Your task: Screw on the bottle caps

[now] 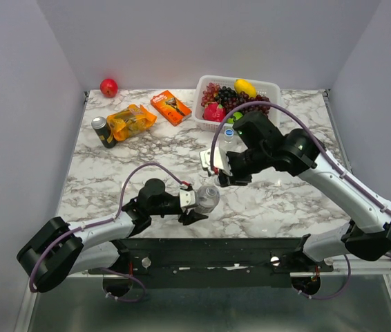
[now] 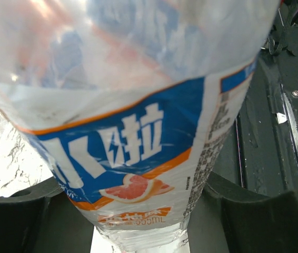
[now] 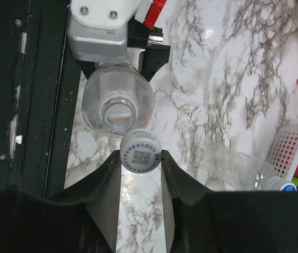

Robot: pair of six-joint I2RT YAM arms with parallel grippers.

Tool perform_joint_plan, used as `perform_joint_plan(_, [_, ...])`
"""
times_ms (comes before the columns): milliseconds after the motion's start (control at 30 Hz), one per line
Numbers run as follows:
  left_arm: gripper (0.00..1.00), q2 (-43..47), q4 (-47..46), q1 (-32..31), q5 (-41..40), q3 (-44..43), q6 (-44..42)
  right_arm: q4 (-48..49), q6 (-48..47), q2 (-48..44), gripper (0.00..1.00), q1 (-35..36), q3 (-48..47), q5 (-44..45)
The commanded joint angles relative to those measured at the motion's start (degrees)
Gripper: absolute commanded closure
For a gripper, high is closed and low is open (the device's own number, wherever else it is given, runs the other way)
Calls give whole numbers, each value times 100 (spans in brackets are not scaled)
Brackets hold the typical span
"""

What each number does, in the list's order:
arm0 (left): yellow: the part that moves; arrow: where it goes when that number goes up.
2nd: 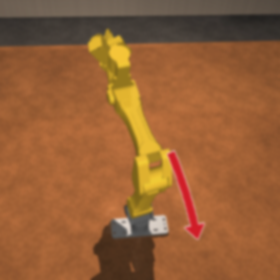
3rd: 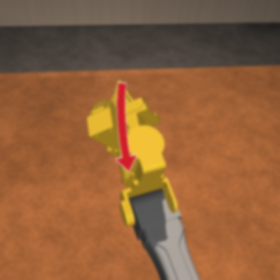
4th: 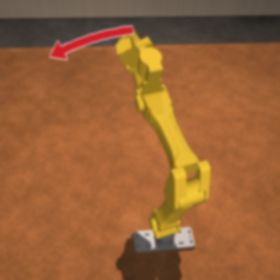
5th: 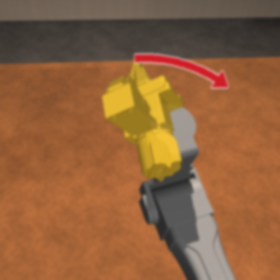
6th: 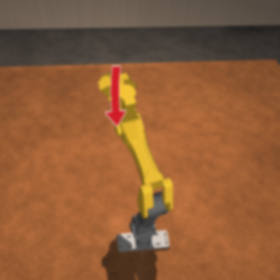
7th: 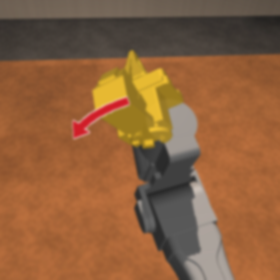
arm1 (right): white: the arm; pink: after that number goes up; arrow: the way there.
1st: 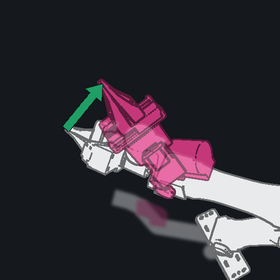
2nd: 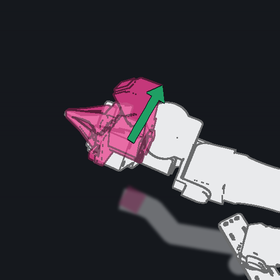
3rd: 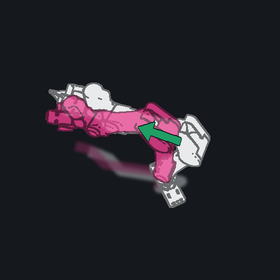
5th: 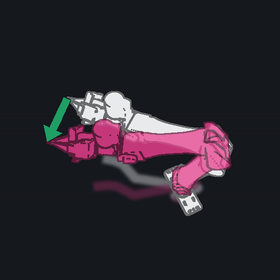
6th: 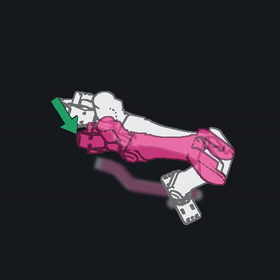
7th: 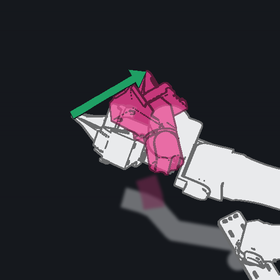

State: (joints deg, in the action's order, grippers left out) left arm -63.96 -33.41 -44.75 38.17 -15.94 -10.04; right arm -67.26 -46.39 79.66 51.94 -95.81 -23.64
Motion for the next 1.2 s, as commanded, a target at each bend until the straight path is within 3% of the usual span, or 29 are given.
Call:
perform_joint_plan(0, [100, 24, 177, -25, 155, -119, -94, -488, -326, 199, 69, 158, -298, -185])
perform_joint_plan(233, [100, 77, 115, -25, 155, -111, -85, -639, -757, 322, 69, 386, -166, -1])
perform_joint_plan(933, [100, 182, -60, -25, 164, -32, -165, -516, -687, 849, 67, 826, -298, 509])
perform_joint_plan(1167, [100, 270, -148, 1, 120, 65, -182, -392, -581, 1034, 68, 870, -271, 1150])
